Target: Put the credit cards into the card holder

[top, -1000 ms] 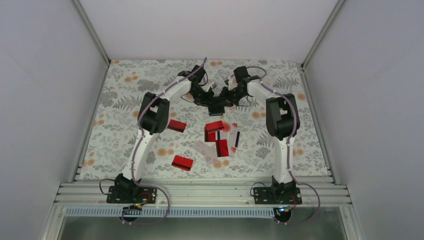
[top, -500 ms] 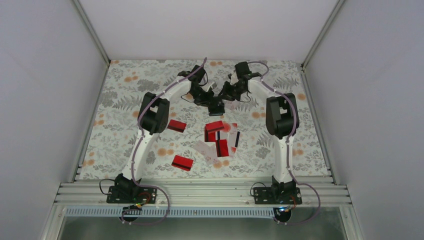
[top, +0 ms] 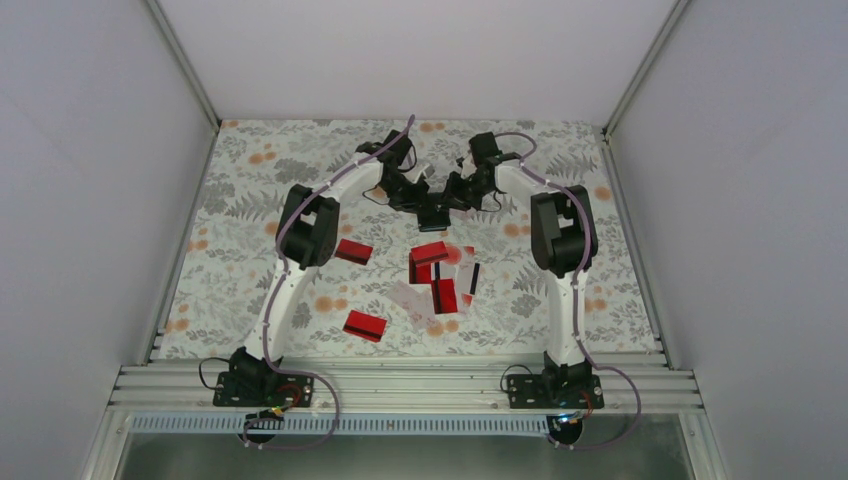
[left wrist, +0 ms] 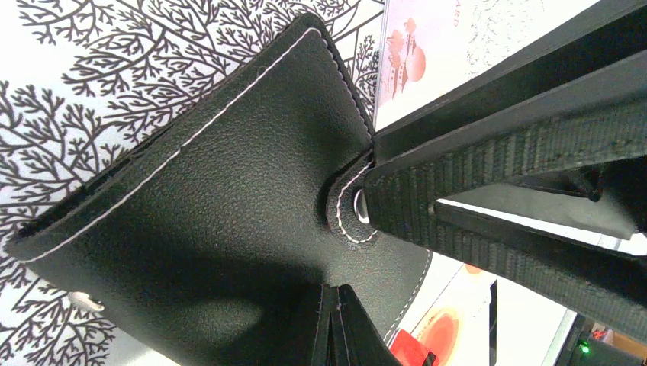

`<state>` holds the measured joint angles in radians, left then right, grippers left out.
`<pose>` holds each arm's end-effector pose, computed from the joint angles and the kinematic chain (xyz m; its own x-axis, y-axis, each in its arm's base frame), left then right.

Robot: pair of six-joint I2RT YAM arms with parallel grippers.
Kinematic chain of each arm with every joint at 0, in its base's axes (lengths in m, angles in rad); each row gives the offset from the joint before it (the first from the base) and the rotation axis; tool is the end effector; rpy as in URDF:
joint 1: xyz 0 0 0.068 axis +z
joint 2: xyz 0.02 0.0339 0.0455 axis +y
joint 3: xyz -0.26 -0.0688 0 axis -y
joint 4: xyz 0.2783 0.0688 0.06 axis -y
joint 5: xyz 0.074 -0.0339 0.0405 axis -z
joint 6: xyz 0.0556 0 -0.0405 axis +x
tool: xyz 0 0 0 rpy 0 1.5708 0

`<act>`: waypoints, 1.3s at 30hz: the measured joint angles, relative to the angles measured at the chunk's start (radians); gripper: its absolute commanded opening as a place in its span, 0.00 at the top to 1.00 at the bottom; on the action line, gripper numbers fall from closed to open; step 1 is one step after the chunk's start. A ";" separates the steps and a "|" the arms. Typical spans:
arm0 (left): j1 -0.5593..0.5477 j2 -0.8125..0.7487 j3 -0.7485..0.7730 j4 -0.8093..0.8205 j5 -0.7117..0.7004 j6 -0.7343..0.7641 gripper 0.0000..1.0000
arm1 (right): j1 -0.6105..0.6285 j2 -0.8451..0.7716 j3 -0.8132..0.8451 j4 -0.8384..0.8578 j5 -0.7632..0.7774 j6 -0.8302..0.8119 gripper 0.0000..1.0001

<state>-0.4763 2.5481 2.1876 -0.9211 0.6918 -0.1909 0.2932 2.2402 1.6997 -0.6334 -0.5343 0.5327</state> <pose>0.4729 -0.2839 0.1049 -0.9340 0.3174 -0.1640 0.3438 0.6734 -0.6544 0.4685 0.1710 0.1133 -0.9826 0.1599 -0.0945 0.0718 0.7961 0.6009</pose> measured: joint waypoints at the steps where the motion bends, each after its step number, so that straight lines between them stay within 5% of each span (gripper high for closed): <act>1: -0.001 0.000 0.000 0.000 0.000 0.000 0.98 | 0.000 0.000 -0.007 0.008 -0.002 0.002 0.82; 39: 0.001 0.004 0.000 0.002 0.008 0.005 0.98 | 0.002 -0.002 -0.046 0.041 -0.029 -0.023 0.86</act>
<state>-0.4751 2.5519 2.1872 -0.9195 0.6998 -0.1864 0.2955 2.2383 1.6535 -0.5926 -0.5629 0.5102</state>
